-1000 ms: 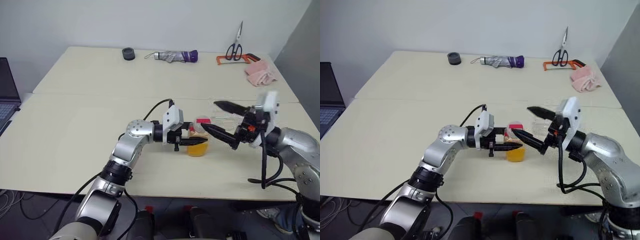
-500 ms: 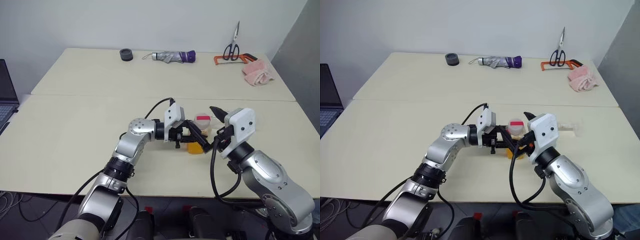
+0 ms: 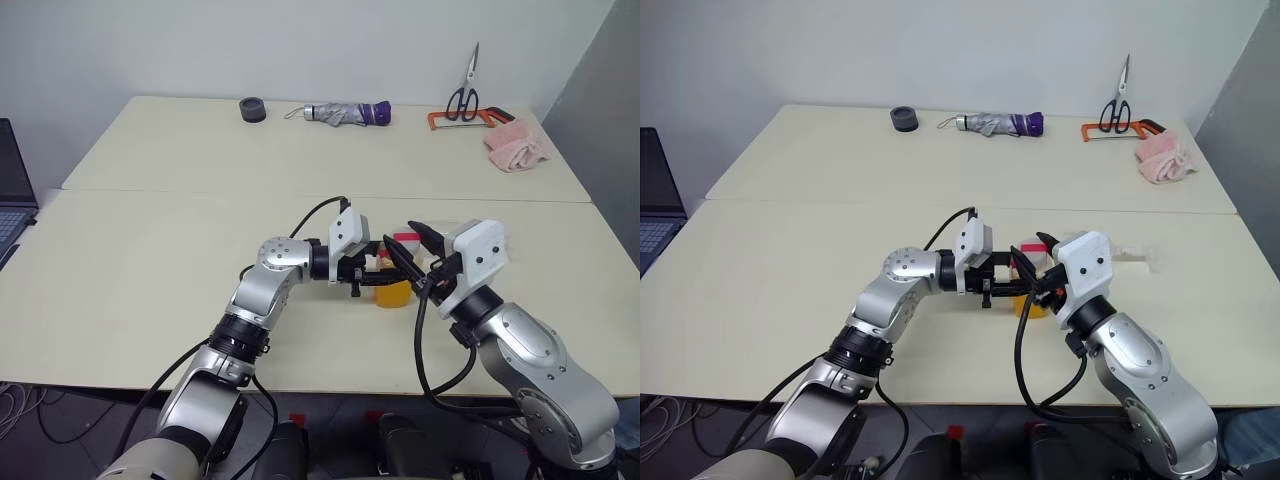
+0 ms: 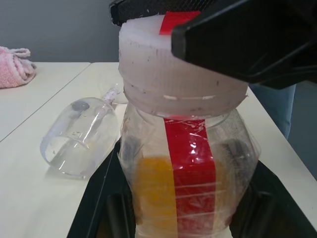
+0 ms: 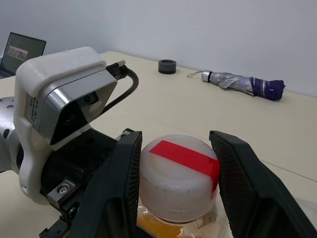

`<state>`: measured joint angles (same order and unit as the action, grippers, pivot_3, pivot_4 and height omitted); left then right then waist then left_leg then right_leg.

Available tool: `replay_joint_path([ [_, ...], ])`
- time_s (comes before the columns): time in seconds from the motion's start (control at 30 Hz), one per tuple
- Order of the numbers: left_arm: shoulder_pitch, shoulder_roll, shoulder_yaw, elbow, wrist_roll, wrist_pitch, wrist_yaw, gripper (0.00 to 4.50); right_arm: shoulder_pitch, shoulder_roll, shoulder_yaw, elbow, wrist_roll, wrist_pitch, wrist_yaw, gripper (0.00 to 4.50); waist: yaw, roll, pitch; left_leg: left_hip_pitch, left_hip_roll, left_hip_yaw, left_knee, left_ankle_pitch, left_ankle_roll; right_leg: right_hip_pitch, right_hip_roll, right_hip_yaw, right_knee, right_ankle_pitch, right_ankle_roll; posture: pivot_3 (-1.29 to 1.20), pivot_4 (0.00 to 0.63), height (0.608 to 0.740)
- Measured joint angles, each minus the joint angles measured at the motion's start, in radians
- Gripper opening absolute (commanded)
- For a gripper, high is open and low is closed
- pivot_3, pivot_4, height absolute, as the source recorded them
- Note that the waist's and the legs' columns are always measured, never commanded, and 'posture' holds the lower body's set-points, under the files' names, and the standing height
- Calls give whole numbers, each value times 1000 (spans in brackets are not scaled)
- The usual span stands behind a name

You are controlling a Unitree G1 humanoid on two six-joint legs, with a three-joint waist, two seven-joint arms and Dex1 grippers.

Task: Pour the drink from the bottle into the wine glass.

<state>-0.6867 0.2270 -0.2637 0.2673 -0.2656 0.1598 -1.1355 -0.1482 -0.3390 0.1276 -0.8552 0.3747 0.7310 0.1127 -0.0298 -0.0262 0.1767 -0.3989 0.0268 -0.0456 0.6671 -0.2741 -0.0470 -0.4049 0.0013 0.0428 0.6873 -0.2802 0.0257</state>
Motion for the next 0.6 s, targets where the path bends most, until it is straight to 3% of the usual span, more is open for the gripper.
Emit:
replay_joint_path([
  [0.2,0,7,0,1,0,-13,-10,1811,-19,-40,-35,49,41,-36,118,1828,0,0,0,0,0,1,0,0,0,0,0,0,0,0,0,0,150,740],
  [0.4,-21,25,-2,17,4,-24,-54,1806,-181,-266,-126,317,192,-140,564,1828,-1,0,0,1,0,2,0,0,1,1,1,0,0,0,0,0,150,740],
  [0.6,-42,9,-12,30,15,-34,-57,1796,-343,-400,-120,507,274,-102,822,1828,1,1,1,0,0,1,-1,0,1,0,1,-1,-2,0,0,0,150,740],
])
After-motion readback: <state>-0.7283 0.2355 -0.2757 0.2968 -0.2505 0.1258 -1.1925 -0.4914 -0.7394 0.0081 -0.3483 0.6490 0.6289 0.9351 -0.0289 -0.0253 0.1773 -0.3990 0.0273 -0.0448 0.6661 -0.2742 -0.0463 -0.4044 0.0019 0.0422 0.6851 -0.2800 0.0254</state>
